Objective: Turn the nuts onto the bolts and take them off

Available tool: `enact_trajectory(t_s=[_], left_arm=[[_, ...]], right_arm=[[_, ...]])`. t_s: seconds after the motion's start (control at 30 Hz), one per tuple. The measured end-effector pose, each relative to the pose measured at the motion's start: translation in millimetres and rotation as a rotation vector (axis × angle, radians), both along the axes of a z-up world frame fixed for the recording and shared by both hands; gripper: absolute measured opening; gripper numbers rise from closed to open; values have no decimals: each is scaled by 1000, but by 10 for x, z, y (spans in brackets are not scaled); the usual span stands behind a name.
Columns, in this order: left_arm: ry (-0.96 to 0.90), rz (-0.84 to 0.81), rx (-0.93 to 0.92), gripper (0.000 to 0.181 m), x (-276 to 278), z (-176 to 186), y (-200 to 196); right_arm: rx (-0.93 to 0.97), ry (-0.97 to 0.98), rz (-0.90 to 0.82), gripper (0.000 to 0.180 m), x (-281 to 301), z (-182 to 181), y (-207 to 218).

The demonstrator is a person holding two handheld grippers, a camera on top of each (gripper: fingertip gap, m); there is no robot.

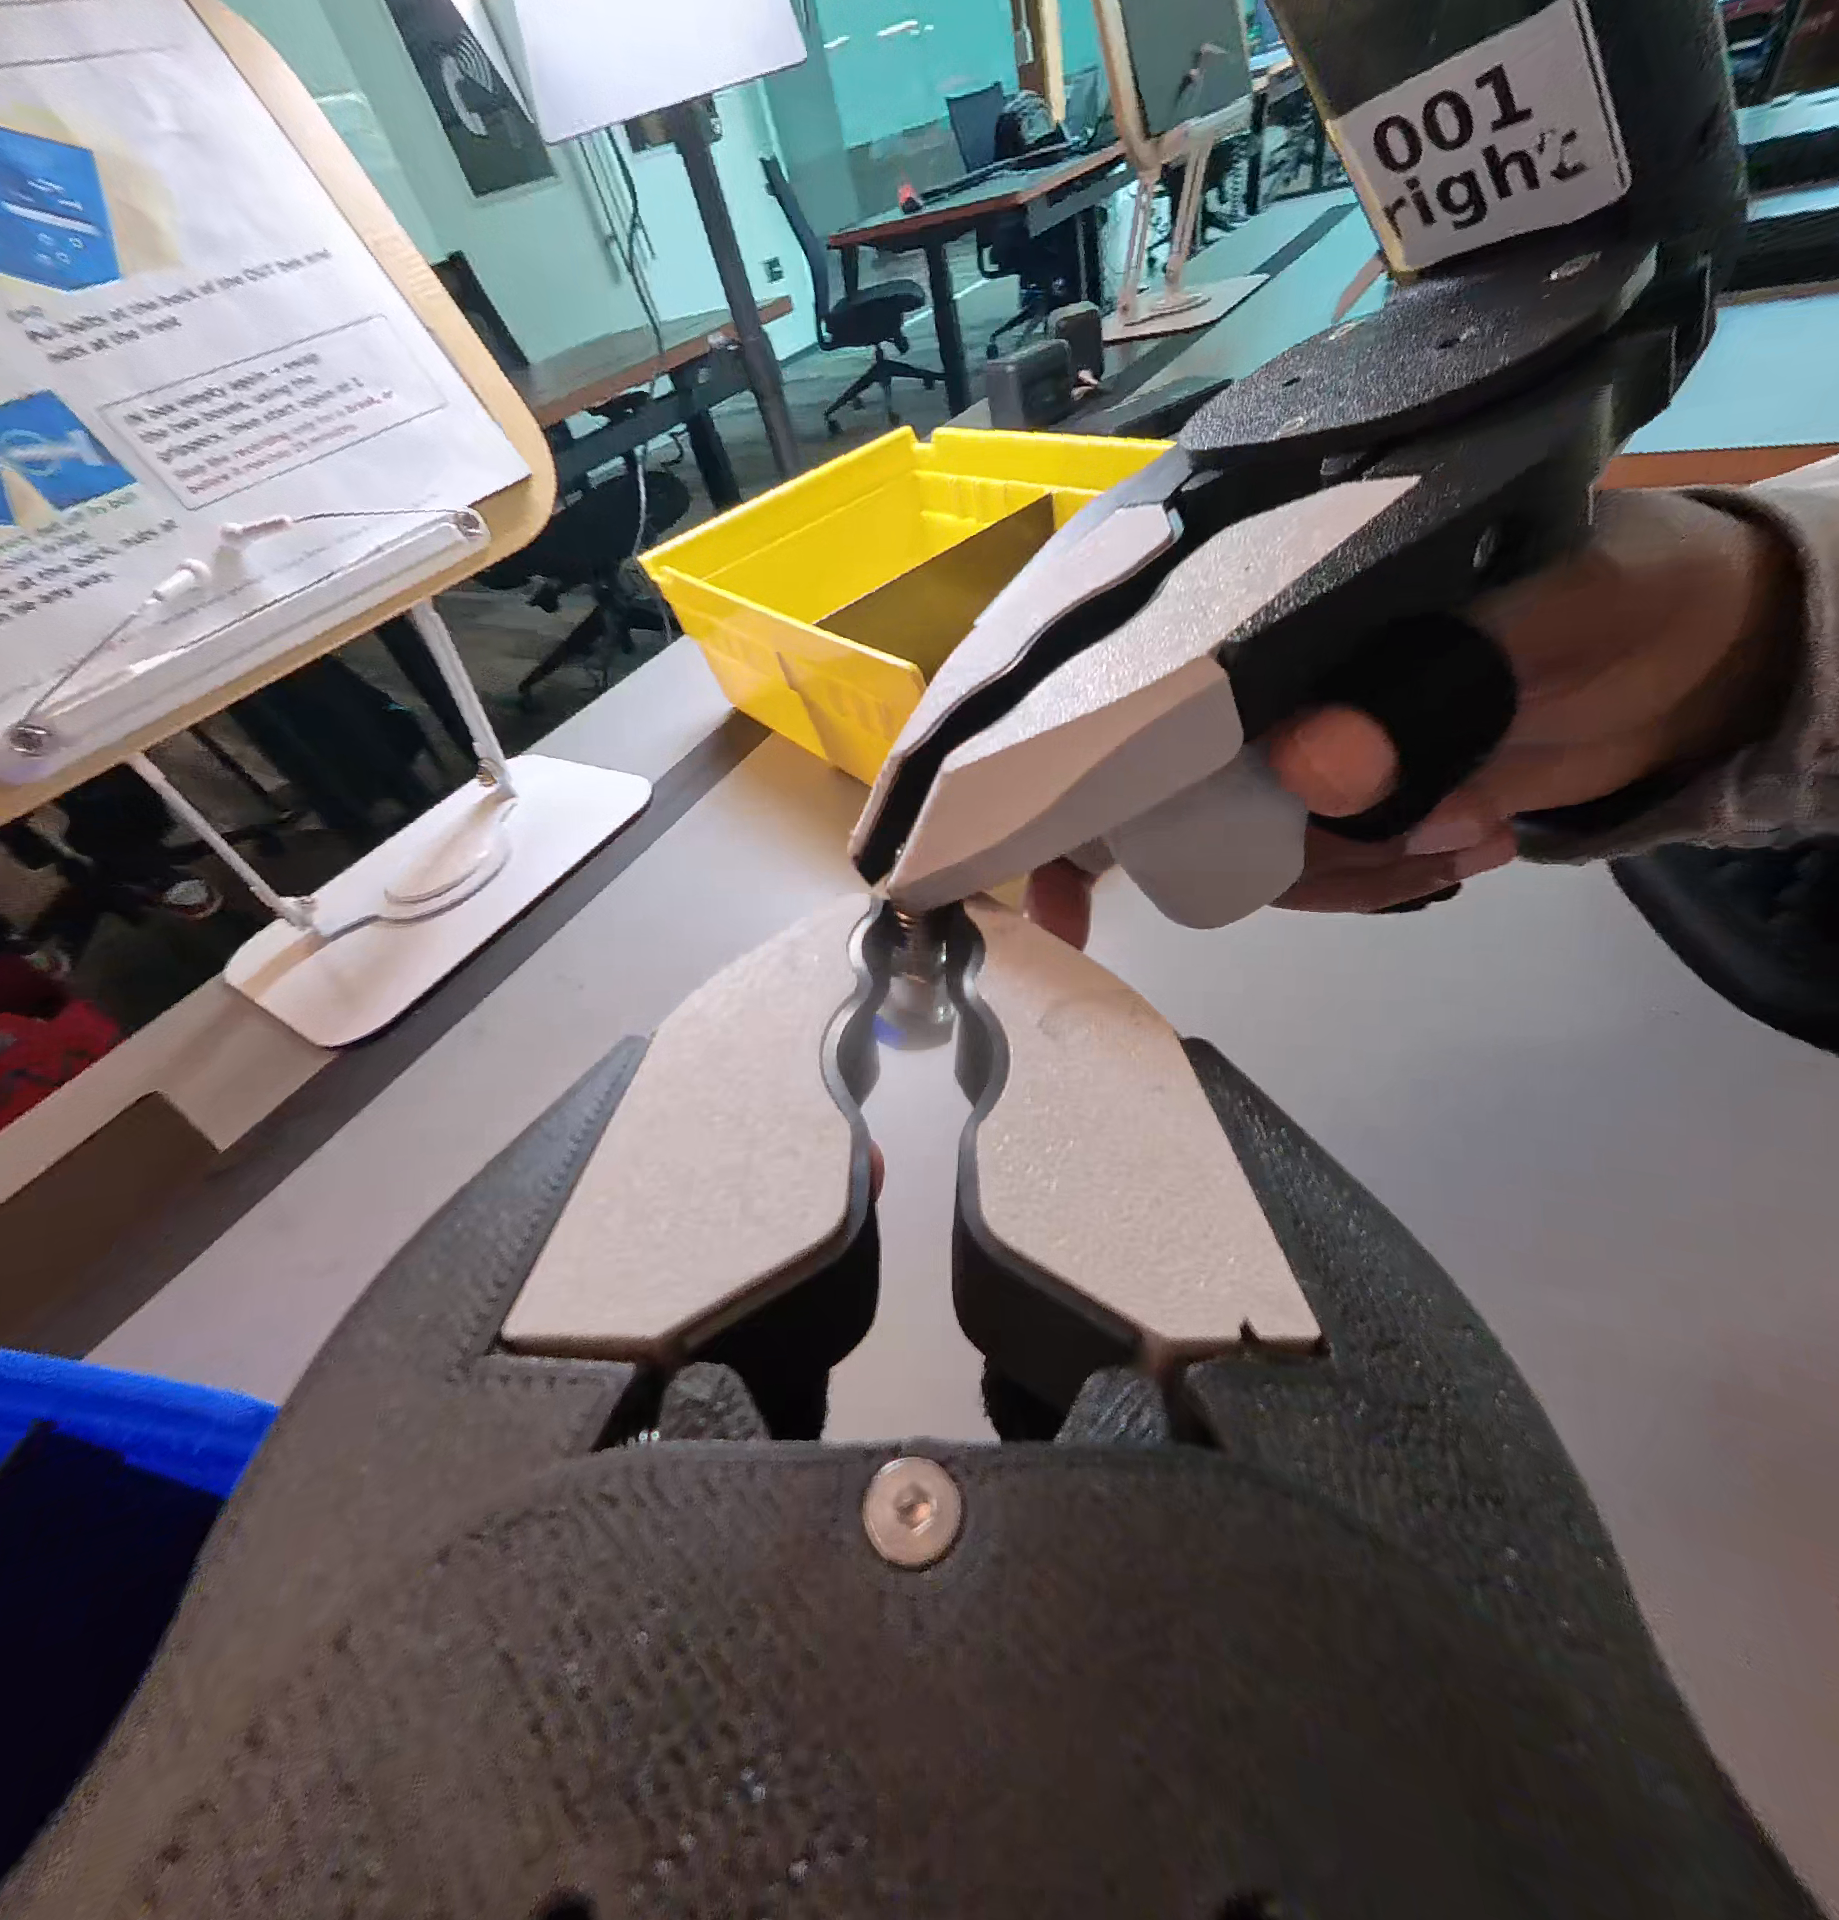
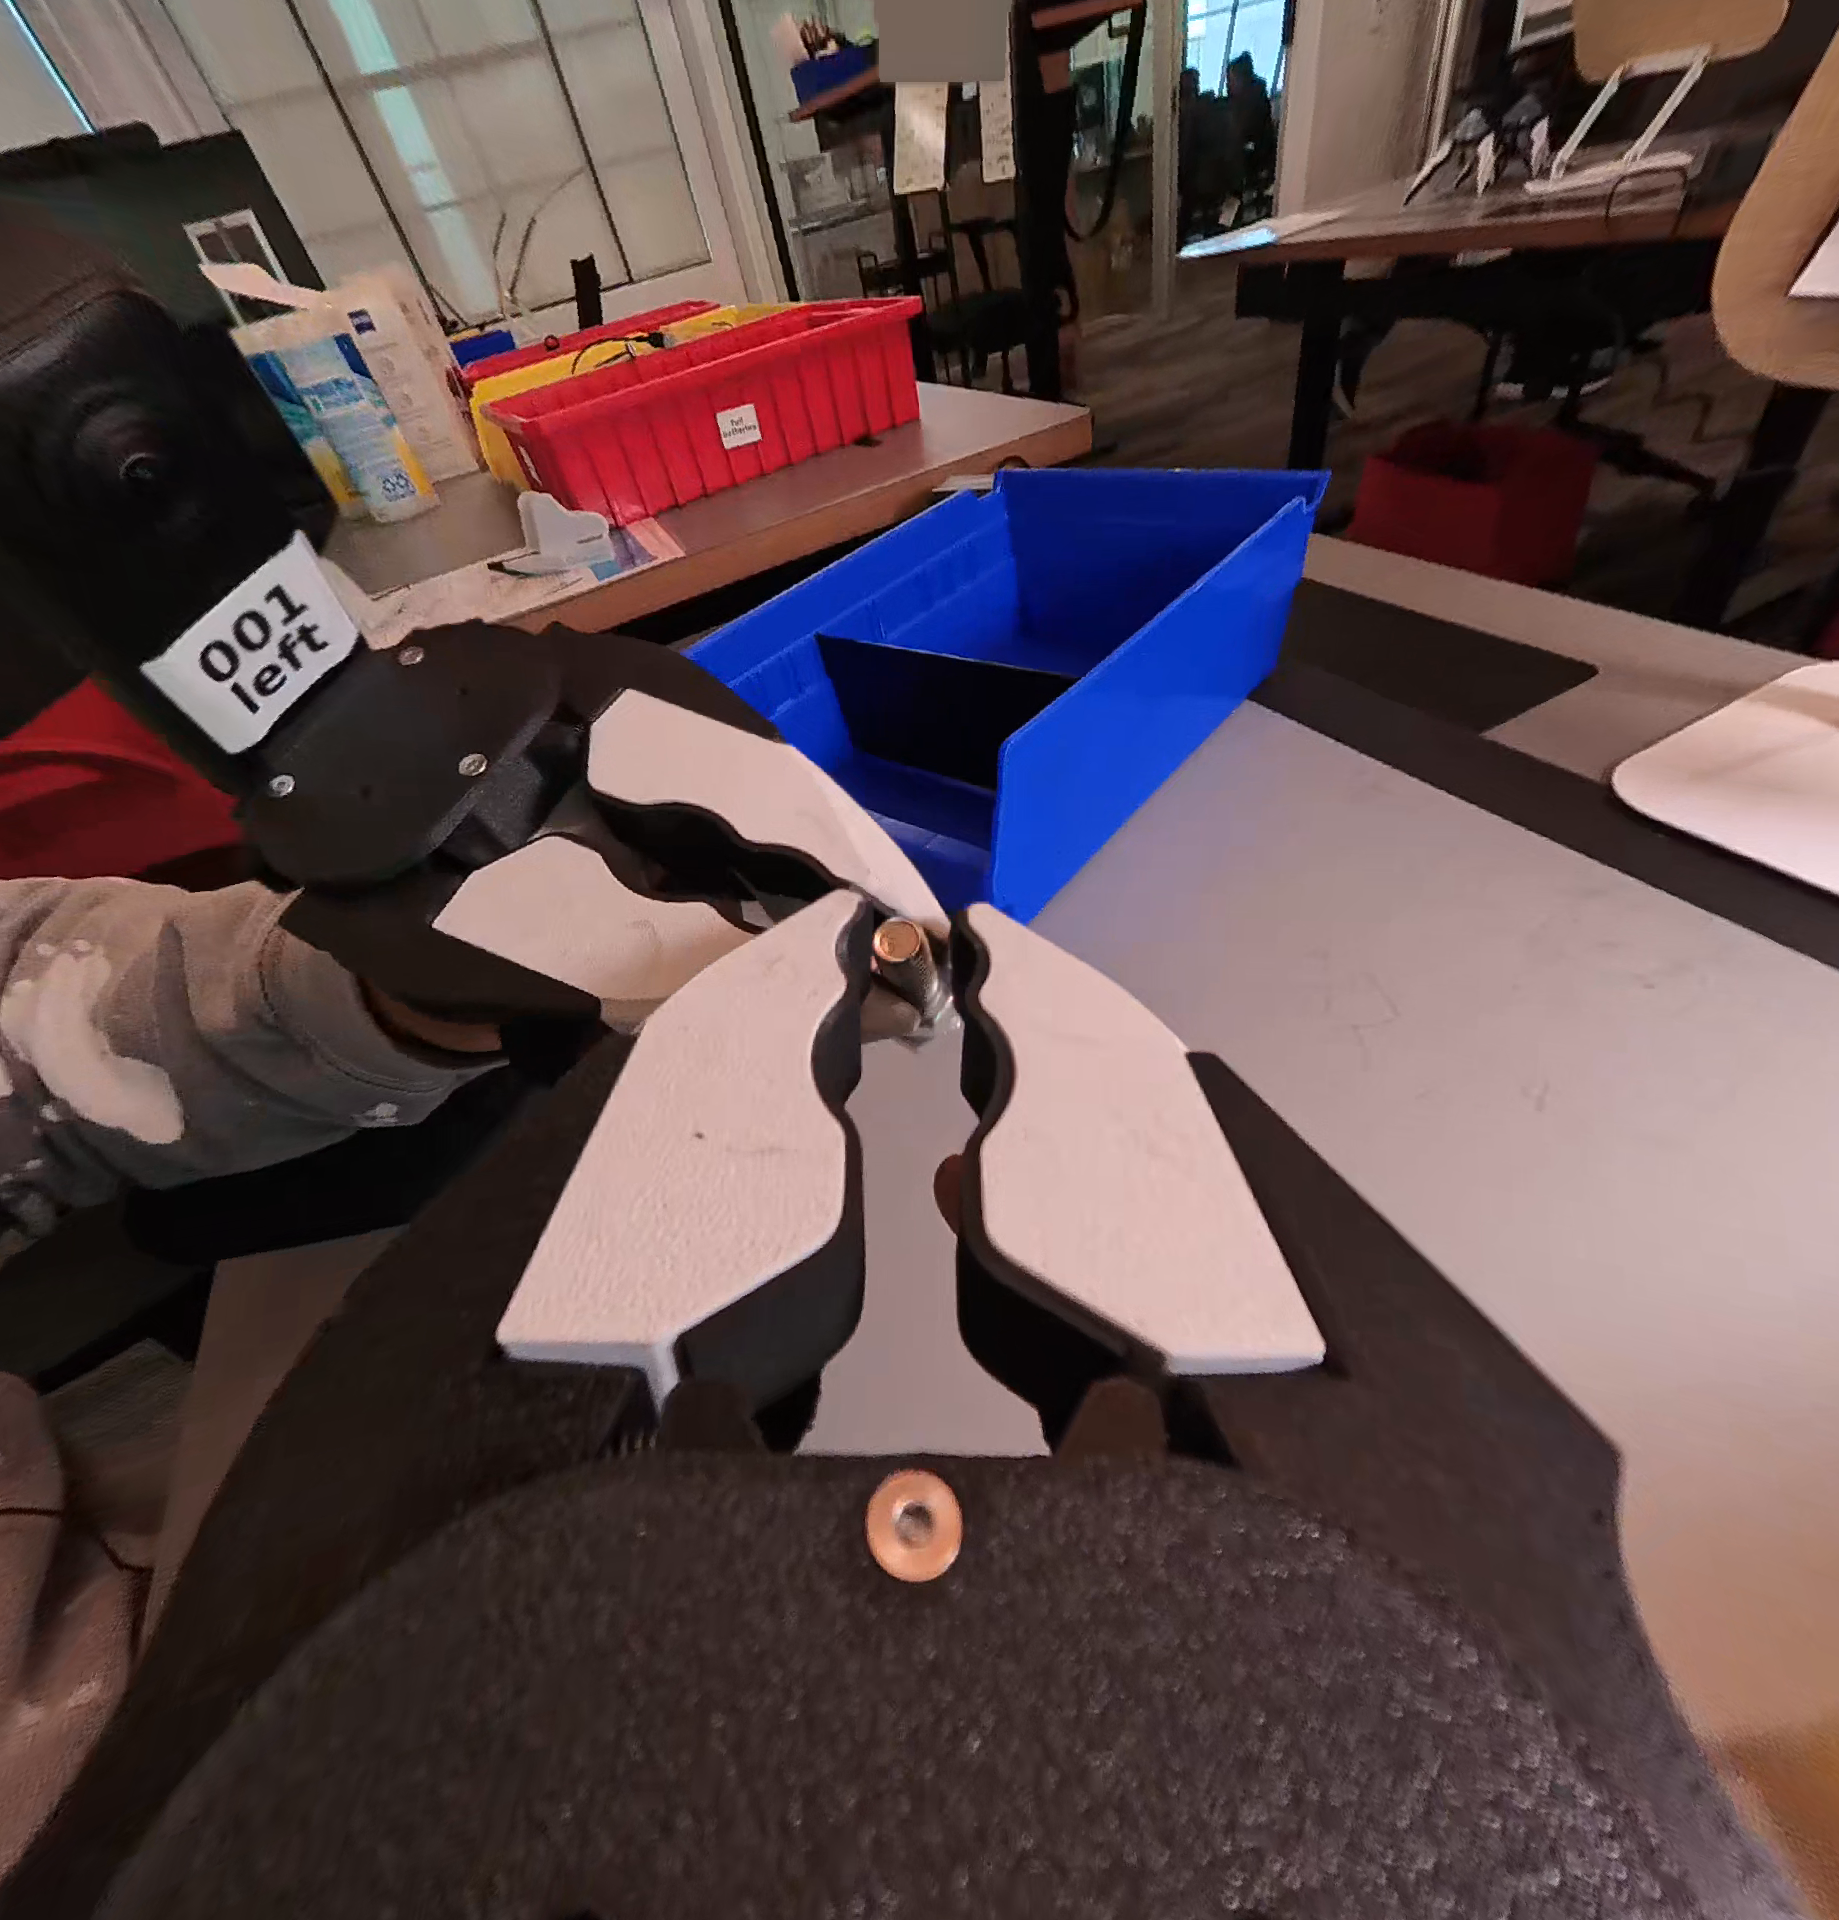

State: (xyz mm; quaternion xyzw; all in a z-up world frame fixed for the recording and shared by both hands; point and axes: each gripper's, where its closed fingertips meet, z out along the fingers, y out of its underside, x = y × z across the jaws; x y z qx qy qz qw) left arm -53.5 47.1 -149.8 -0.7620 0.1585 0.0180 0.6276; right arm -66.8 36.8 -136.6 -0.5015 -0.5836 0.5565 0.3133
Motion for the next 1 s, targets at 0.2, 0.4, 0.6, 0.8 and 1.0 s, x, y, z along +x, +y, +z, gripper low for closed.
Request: enact_trajectory(t_s=[0.2,0.4,0.6,0.8,1.0], left_arm=[[89,88,7,10,-72,-75,31],[212,141,10,10,-94,-166,48],[213,120,15,10,-82,-218,55],[-248,-186,-1,30,92,0,-97],[-518,-458,-66,36,321,47,-244]], right_arm=[[45,-60,-45,17,-25,-84,62],[3,-175,-48,13,-8,-212,72],[-70,-214,17,9,14,-276,74],[-154,-105,327,9,237,49,19],[24,-70,538,9,413,201,-20]])
